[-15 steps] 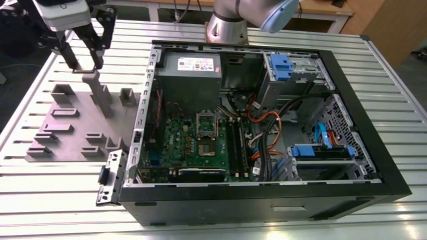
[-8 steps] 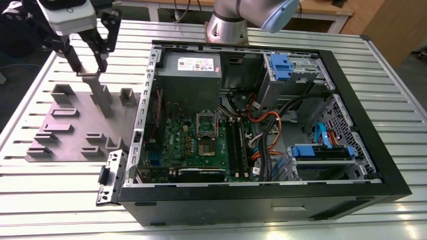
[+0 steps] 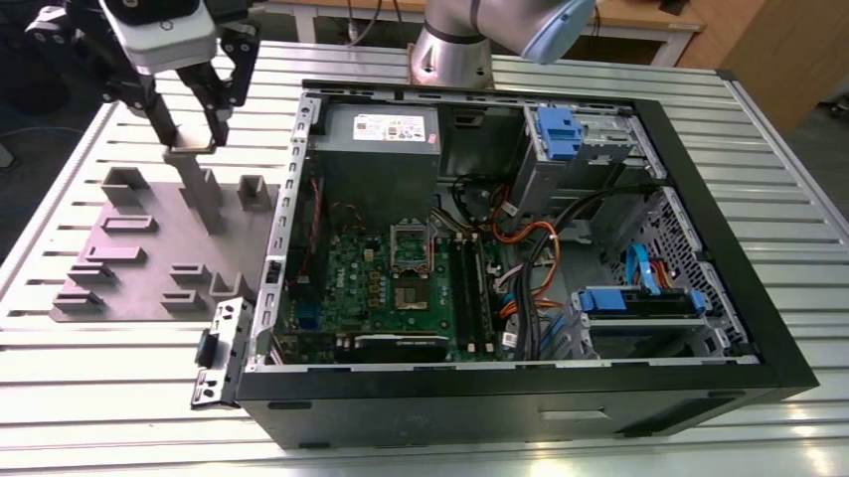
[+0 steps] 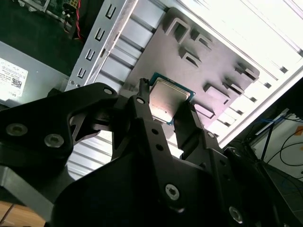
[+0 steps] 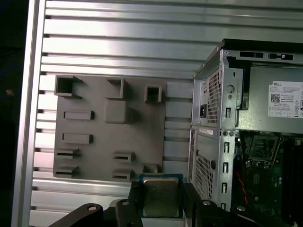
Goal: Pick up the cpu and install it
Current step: 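Pick up the cpu and move it towards the insertion slot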
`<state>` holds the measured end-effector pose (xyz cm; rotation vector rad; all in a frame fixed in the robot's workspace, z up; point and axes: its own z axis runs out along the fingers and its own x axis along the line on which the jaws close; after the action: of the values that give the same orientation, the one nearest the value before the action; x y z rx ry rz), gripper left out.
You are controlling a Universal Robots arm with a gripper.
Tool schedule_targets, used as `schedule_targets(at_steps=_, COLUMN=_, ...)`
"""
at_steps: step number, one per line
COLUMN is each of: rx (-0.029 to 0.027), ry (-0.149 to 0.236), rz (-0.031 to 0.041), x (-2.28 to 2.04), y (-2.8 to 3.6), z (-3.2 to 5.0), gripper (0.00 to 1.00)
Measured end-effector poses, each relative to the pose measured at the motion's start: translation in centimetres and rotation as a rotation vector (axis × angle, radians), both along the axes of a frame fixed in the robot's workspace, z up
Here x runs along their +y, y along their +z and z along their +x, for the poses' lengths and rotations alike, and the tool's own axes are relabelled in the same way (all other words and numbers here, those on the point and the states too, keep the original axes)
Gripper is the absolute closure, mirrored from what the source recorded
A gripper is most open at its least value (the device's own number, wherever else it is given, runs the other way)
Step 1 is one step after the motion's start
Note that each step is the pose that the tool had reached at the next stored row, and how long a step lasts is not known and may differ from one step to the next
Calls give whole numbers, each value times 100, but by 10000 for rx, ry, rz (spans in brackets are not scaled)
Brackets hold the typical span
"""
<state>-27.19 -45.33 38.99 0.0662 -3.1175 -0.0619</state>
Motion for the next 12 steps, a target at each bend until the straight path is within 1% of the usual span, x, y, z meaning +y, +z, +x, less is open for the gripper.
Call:
schedule_targets(at_steps=4, rx=0, ry=0, rz=0, x=-7, y=-1, z=58, gripper=55)
schedule_targets(at_steps=12, rx=1, ry=0, rz=-1, x=-7, y=-1, z=65, gripper=55)
